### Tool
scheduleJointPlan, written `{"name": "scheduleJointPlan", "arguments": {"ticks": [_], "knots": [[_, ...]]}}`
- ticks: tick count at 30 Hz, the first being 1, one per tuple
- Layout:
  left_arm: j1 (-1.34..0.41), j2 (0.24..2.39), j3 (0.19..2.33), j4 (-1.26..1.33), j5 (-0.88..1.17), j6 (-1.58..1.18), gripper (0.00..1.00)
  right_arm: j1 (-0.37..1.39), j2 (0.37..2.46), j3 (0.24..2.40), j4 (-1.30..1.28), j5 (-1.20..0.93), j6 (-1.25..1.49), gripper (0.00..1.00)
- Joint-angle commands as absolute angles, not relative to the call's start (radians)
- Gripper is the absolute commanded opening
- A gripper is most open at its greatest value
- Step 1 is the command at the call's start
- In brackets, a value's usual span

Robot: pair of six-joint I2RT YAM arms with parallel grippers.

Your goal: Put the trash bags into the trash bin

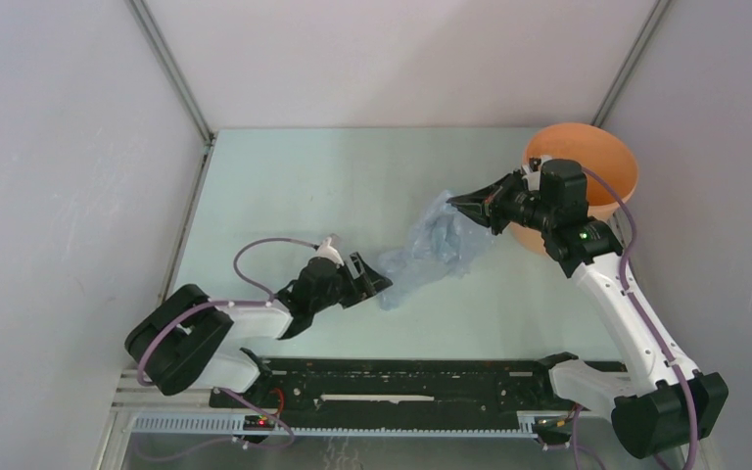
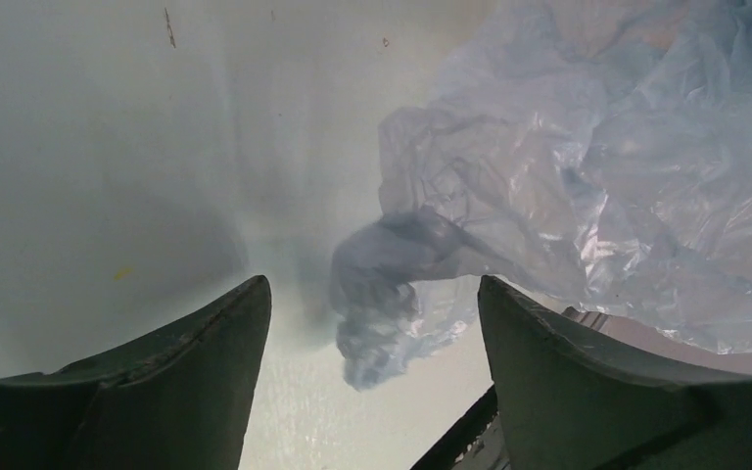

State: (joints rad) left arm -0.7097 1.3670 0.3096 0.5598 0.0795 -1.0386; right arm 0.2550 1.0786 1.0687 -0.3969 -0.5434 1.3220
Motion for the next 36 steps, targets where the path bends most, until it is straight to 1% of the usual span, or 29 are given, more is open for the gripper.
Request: {"name": "scheduleJointPlan", "arguments": {"ticks": [1,3,8,10,11,12,13,15,16,17,18,20,21,24,26,28,30,32,36], "knots": [[-0.707,1.395,0.334,0.630,0.153,-1.003,0.78,0.252,1.067,1.072,-0.339,-0.568,1.309,0.00],[-0.725,1.430,0.357,0.674,0.187,-1.014,0.74,0.254,1.073,1.072,-0.328,-0.572,1.314,0.00],[-0.723,1.437,0.322,0.733,0.126,-1.058,0.46,0.264,1.082,1.072,-0.318,-0.588,1.292,0.00],[-0.703,1.431,0.333,0.710,0.128,-1.036,0.30,0.274,1.073,1.071,-0.361,-0.579,1.245,0.00],[-0.689,1.422,0.343,0.677,0.131,-1.026,0.20,0.276,1.070,1.071,-0.385,-0.581,1.213,0.00],[-0.676,1.405,0.353,0.627,0.129,-1.016,0.09,0.277,1.064,1.072,-0.413,-0.581,1.173,0.00],[-0.668,1.375,0.365,0.562,0.123,-1.006,0.02,0.281,1.056,1.072,-0.445,-0.573,1.110,0.00],[-0.669,1.277,0.396,0.397,0.109,-0.969,0.00,0.289,1.043,1.071,-0.547,-0.554,1.001,0.00],[-0.672,1.224,0.408,0.321,0.105,-0.950,0.00,0.289,1.041,1.072,-0.593,-0.540,0.942,0.02],[-0.678,1.169,0.423,0.228,0.093,-0.939,0.00,0.286,1.039,1.072,-0.629,-0.526,0.887,0.08],[-0.680,1.114,0.442,0.126,0.069,-0.932,0.00,0.283,1.037,1.072,-0.661,-0.515,0.824,0.18],[-0.680,1.006,0.486,-0.087,0.041,-0.927,0.00,0.280,1.047,1.081,-0.739,-0.494,0.702,0.43],[-0.681,0.954,0.511,-0.184,0.030,-0.927,0.00,0.283,1.055,1.087,-0.781,-0.490,0.638,0.53],[-0.677,0.852,0.581,-0.420,0.051,-0.957,0.00,0.330,1.076,1.128,-0.898,-0.427,0.461,0.70],[-0.674,0.821,0.627,-0.526,0.089,-0.965,0.00,0.385,1.062,1.148,-0.932,-0.342,0.385,0.76],[-0.674,0.804,0.683,-0.619,0.106,-0.971,0.00,0.434,1.032,1.156,-0.937,-0.284,0.331,0.81],[-0.671,0.797,0.719,-0.666,0.131,-0.957,0.00,0.479,1.003,1.158,-0.943,-0.219,0.297,0.82],[-0.668,0.799,0.752,-0.702,0.155,-0.940,0.00,0.522,0.994,1.157,-0.957,-0.108,0.280,0.82],[-0.662,0.824,0.806,-0.766,0.185,-0.891,0.00,0.521,0.996,1.165,-0.971,-0.020,0.267,0.83]]}}
